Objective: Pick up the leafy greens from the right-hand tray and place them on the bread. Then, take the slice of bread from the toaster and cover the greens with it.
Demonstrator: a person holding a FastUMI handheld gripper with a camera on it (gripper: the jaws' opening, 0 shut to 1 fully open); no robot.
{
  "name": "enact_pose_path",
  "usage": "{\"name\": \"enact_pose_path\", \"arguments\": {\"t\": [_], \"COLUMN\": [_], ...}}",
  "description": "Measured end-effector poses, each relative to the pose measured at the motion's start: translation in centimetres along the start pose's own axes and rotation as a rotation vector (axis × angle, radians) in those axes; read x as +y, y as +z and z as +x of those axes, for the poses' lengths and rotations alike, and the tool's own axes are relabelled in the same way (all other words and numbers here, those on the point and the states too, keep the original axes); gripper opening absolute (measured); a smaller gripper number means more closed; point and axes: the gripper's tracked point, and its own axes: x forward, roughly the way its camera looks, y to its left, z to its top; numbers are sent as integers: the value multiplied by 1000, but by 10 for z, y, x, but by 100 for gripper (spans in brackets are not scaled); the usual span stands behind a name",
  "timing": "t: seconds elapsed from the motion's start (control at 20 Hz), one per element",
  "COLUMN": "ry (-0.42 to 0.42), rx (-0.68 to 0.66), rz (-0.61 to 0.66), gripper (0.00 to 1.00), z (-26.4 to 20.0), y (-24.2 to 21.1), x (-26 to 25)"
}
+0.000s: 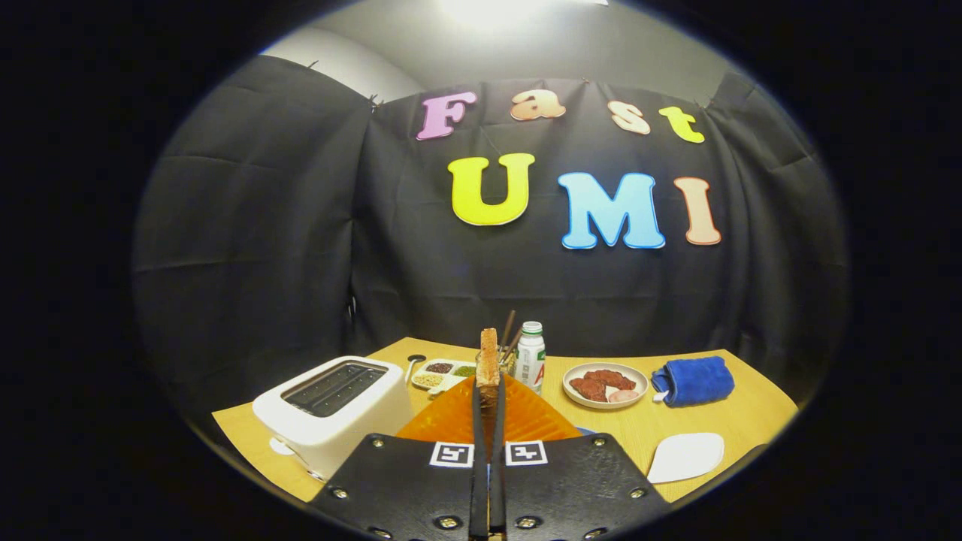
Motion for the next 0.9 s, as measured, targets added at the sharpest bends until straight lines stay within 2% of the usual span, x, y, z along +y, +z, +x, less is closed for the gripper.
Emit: {"name": "enact_pose_path", "arguments": {"t": [0.2,0.35,0.45,0.7,0.9], "ry": [-61,-45,-68,-77,-42], "rx": [60,113,116,119,107], "rz": [42,96,100,99,89], "gripper": [1,1,1,1,1], "z": [-1,-4,-4,-1,5], "y": [-33,-55,-60,-71,-74], "x": [-46,-63,-78,-78,-61]}}
